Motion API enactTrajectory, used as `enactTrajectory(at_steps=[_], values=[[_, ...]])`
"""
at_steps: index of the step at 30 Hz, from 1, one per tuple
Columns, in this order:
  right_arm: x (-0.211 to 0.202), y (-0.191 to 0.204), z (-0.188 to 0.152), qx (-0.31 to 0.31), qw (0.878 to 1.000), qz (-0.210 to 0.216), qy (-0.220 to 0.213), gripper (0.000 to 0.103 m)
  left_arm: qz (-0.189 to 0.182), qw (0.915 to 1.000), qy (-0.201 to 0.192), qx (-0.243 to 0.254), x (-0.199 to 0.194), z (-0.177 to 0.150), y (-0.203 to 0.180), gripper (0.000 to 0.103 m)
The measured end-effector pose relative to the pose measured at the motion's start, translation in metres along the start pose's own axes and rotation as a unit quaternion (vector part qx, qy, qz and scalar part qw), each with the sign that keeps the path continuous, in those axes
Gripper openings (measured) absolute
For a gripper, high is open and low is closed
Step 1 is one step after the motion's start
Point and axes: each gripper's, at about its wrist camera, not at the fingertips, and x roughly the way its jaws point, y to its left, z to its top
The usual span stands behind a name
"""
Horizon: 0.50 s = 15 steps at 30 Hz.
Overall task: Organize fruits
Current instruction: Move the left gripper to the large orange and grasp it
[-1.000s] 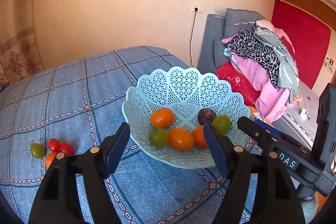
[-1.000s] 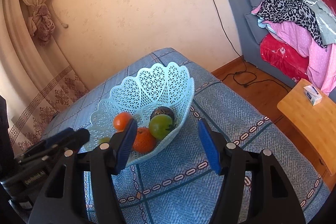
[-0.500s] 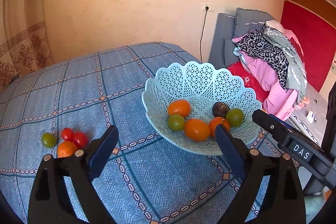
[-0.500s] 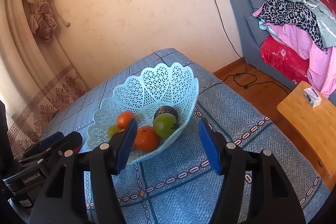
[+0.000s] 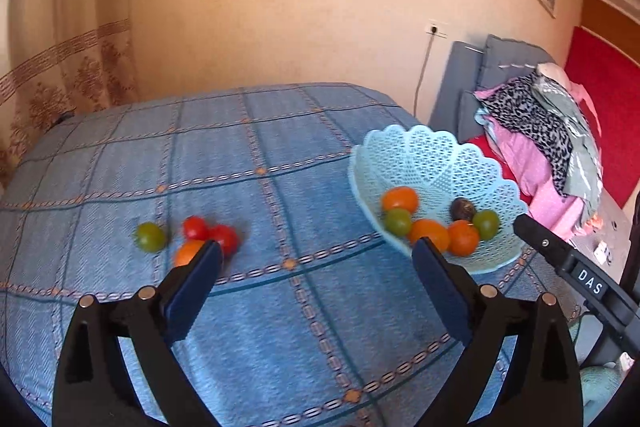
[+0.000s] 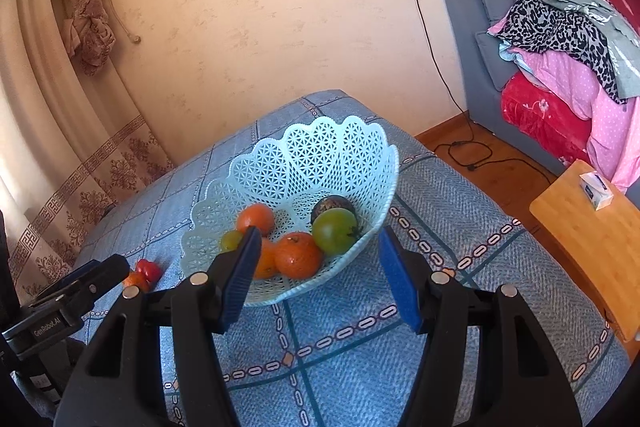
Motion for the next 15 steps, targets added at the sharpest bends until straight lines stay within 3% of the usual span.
enactTrajectory(at_steps=[6, 15], values=[[0.000, 0.013, -0.003, -0.014, 1.000, 0.001, 0.001, 0.070, 0.028, 0.9994, -0.002, -0.020, -0.007, -0.007, 0.031, 0.095], [-0.004, 0.033, -0.004, -0.041, 0.999, 0.007, -0.004, 0.070, 0.059, 0.9973, 0.013, -0.043, 0.000, -0.023, 0.067, 0.095]])
